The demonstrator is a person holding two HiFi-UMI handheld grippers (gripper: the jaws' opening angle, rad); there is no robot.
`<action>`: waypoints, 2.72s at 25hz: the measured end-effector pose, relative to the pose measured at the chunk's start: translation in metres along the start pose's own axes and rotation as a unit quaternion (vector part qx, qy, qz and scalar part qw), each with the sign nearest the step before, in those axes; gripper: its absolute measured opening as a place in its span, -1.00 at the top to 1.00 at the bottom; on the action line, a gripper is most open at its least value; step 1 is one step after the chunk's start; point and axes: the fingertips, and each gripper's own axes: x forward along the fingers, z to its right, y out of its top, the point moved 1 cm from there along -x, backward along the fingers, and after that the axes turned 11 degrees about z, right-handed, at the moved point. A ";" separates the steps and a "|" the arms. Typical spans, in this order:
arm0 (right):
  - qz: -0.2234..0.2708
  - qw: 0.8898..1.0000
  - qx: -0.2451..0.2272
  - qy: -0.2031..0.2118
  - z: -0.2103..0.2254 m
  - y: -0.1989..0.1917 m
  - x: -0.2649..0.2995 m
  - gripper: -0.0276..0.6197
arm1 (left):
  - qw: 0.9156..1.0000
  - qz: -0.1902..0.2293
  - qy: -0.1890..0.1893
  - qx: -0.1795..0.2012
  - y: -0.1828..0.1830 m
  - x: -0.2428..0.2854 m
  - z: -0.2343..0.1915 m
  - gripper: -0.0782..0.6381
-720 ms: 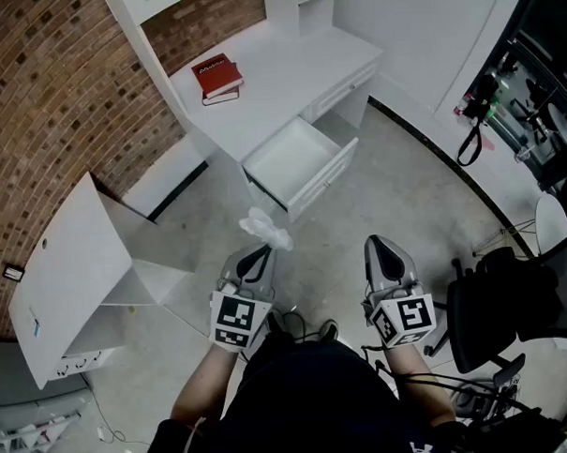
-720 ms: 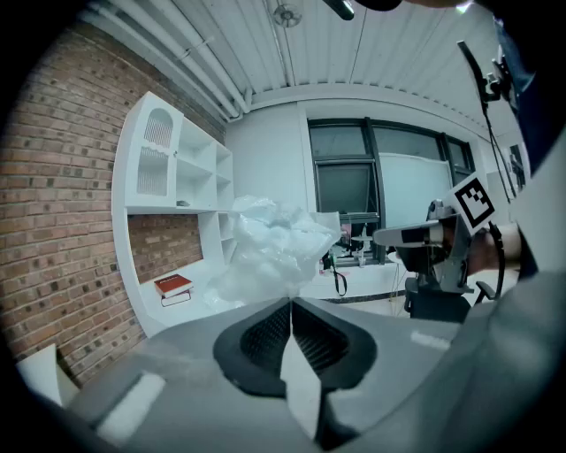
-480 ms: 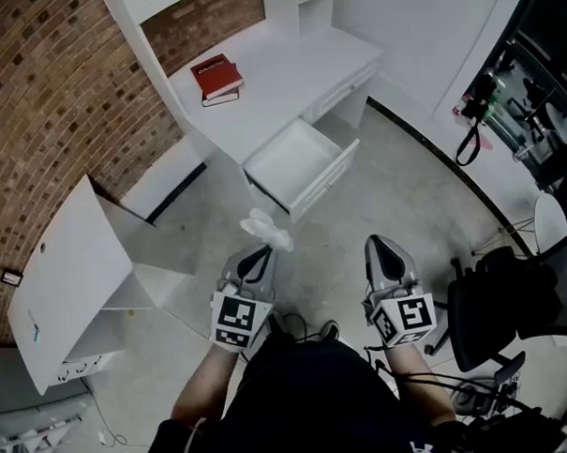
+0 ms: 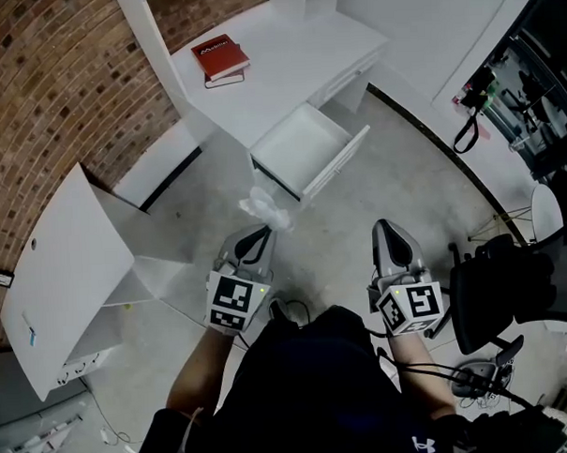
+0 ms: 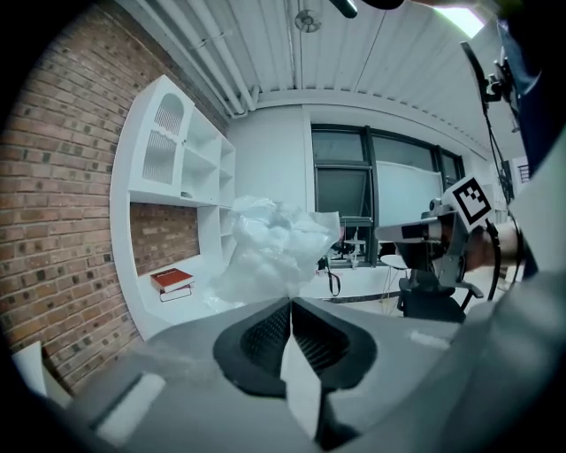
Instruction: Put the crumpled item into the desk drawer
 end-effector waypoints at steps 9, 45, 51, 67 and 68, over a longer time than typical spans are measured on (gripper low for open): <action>-0.029 0.999 -0.007 -0.016 -0.031 -0.019 0.020 0.91 | 1.000 -0.009 -0.019 -0.013 -0.022 -0.006 -0.039 0.76; -0.057 0.995 0.079 0.036 0.123 -0.062 0.216 0.91 | 0.987 -0.159 -0.030 0.011 -0.075 0.229 -0.108 0.76; -0.076 0.993 0.087 0.015 0.135 -0.075 0.228 0.91 | 0.974 -0.214 -0.068 0.005 -0.123 0.258 -0.109 0.76; -0.134 0.975 0.090 -0.150 0.149 -0.120 0.240 0.91 | 0.864 -0.392 -0.281 0.141 -0.296 0.319 -0.123 0.76; -0.136 0.973 0.092 -0.159 0.148 -0.123 0.239 0.91 | 0.856 -0.399 -0.290 0.155 -0.304 0.322 -0.125 0.76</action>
